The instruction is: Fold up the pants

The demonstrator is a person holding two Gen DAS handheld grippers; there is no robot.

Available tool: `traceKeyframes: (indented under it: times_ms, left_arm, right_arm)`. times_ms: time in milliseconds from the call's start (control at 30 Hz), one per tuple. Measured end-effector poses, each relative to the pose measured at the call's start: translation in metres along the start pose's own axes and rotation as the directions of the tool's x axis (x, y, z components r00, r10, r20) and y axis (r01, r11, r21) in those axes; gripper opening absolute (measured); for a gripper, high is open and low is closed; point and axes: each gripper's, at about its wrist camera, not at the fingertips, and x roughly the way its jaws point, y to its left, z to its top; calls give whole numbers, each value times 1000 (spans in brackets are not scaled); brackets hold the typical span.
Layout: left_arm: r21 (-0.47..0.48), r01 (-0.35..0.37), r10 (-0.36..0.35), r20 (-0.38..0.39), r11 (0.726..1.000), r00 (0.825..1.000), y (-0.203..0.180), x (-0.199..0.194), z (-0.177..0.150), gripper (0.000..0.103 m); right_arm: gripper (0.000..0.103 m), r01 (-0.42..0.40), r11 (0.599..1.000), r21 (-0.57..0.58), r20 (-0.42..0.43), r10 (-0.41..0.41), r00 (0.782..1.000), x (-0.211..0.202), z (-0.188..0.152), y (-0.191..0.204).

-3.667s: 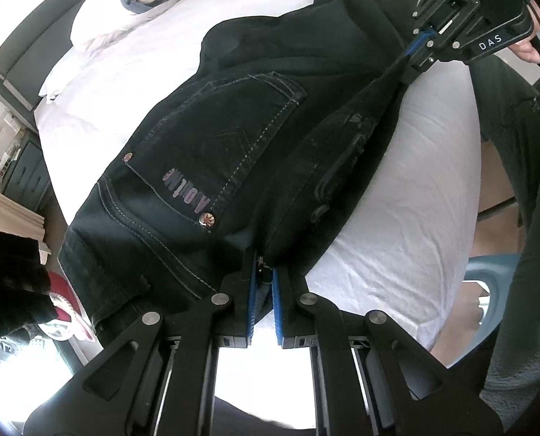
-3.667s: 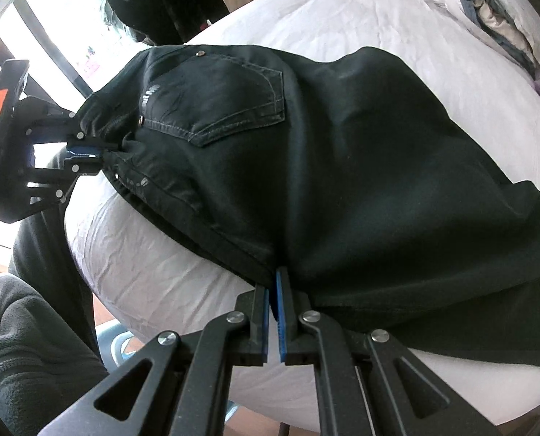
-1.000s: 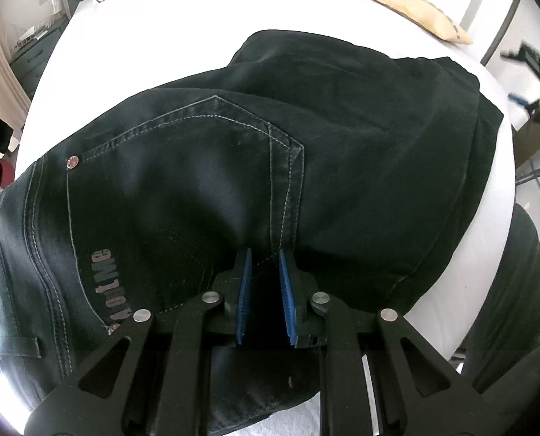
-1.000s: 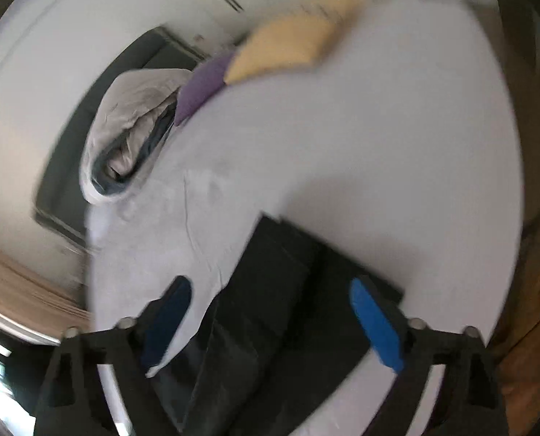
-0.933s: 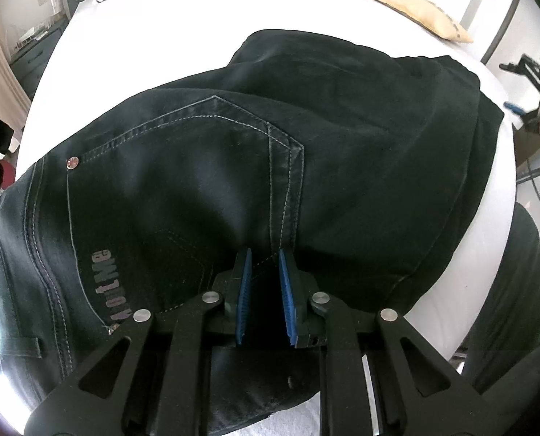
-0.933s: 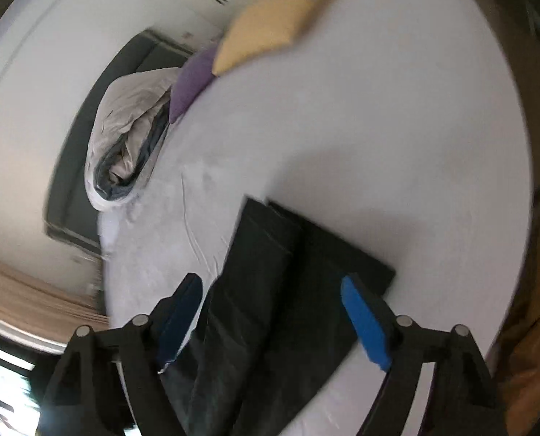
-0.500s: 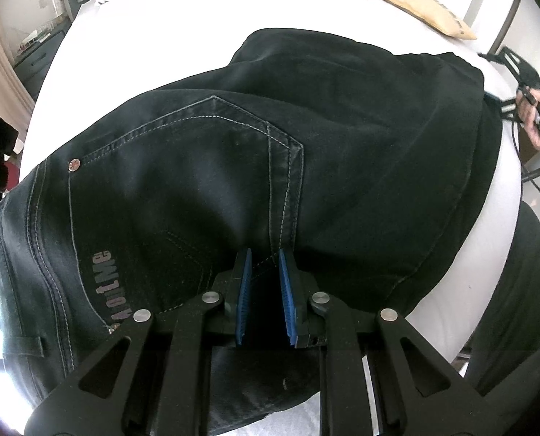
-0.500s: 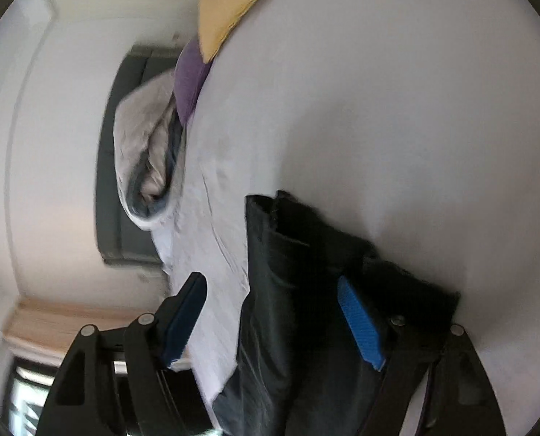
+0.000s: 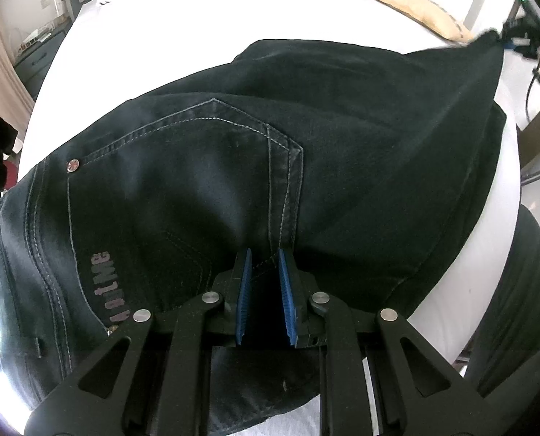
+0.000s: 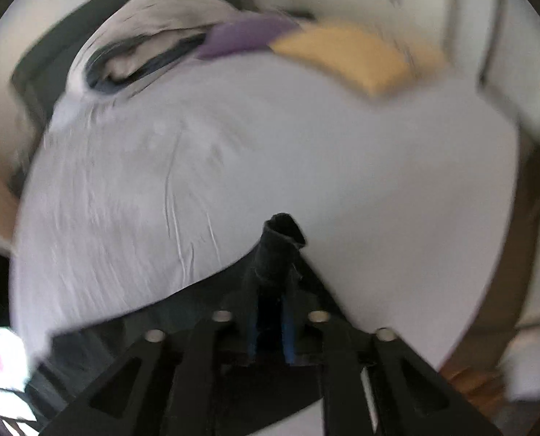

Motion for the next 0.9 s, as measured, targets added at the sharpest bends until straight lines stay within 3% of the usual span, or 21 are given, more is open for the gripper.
traceKeyframes:
  times_ms: [67, 100, 167, 200, 300, 367, 433, 467, 533, 633, 700, 833, 900]
  left_arm:
    - [1, 2, -2, 1, 1000, 1000, 1, 0, 0, 16]
    - [2, 2, -2, 1, 1000, 1000, 1, 0, -1, 16]
    - [-3, 2, -2, 4, 1000, 1000, 3, -2, -3, 16]
    - [-7, 3, -3, 7, 1000, 1000, 4, -2, -4, 16]
    - [1, 5, -5, 8, 1000, 1000, 5, -3, -6, 16]
    - [8, 6, -6, 4, 1000, 1000, 4, -2, -4, 16]
    - [11, 0, 0, 1, 1000, 1000, 2, -3, -2, 16]
    - [12, -4, 4, 1, 1000, 1000, 1, -3, -2, 16]
    - [16, -15, 15, 2, 1000, 1000, -2, -3, -1, 16]
    - [26, -25, 25, -1, 999, 1000, -6, -3, -1, 17]
    - [28, -27, 27, -5, 999, 1000, -8, -3, 0, 17]
    - [25, -28, 28, -4, 999, 1000, -10, -3, 2, 17]
    - [22, -27, 27, 0, 999, 1000, -11, -3, 2, 17]
  right_arm:
    - [84, -50, 999, -12, 8, 50, 999, -6, 17, 5]
    - [84, -57, 998, 41, 17, 57, 998, -2, 30, -3]
    - [84, 33, 985, 168, 38, -40, 998, -5, 35, -33]
    - [84, 32, 977, 210, 49, -44, 998, -5, 33, -44]
    - [84, -93, 955, 281, 118, 62, 991, -6, 13, -74]
    - [78, -171, 934, 313, 106, 144, 984, 6, -3, -88]
    - [67, -285, 865, 413, 97, 270, 958, 26, -27, -109]
    - [63, -370, 785, 496, 90, 378, 921, 44, -45, -119]
    - [59, -432, 693, 578, 73, 483, 873, 70, -73, -120]
    - [59, -407, 686, 604, 25, 493, 869, 99, -99, -98]
    - [59, -425, 641, 639, 34, 528, 849, 113, -108, -91]
    - [59, -446, 615, 650, 67, 538, 840, 119, -101, -86]
    - [55, -457, 626, 632, 64, 545, 836, 122, -93, -82]
